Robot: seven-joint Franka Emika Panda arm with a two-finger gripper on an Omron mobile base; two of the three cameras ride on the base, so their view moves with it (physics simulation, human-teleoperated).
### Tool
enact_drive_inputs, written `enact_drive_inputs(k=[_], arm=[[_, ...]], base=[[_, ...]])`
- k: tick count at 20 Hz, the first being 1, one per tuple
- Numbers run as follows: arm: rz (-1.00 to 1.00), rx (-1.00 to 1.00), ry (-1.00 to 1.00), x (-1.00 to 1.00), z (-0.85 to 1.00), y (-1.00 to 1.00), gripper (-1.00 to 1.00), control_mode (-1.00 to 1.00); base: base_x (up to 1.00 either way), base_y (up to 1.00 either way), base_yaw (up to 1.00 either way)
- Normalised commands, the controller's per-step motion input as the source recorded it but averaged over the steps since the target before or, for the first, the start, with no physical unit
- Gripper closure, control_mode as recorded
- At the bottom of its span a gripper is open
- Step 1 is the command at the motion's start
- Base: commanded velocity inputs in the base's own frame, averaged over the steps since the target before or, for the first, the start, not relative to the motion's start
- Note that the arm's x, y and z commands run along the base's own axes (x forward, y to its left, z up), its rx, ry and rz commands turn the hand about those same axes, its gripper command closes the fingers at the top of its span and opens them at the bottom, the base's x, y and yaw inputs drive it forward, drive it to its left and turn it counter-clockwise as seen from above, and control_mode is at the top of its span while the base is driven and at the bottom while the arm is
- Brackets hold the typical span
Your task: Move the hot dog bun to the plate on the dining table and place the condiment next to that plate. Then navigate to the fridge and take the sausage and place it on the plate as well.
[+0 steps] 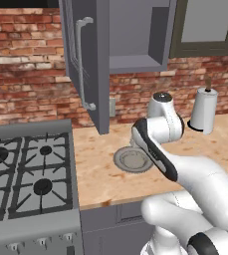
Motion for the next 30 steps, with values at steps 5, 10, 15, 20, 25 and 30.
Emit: enact_drive_inputs(k=[5,10,15,20,25,30], arm=[[0.01,0.01,0.00,-0.56,0.97,-0.07,1.00,-1.00],[0.01,0.04,0.00,-0.62,0.73,-0.20,1.00,-1.00],[0.00,0.04,-0.04,-0.64,0.40,-0.32,1.00,-1.00],[-0.04,0.02,-0.12,-0.76,0.06,-0.19,1.00,-1.00],[0.01,0.00,0.00,-0.05,0.00,0.00,1.00,-1.00],[0.00,-0.01,0.00,-0.03,-0.02,0.00,1.00,1.00]], base=[[0.00,0.00,0.00],[0.00,0.00,0.00],[0.00,0.00,0.00],[0.00,0.00,0.00],[0.00,0.00,0.00],[-0.71,0.00,0.10]])
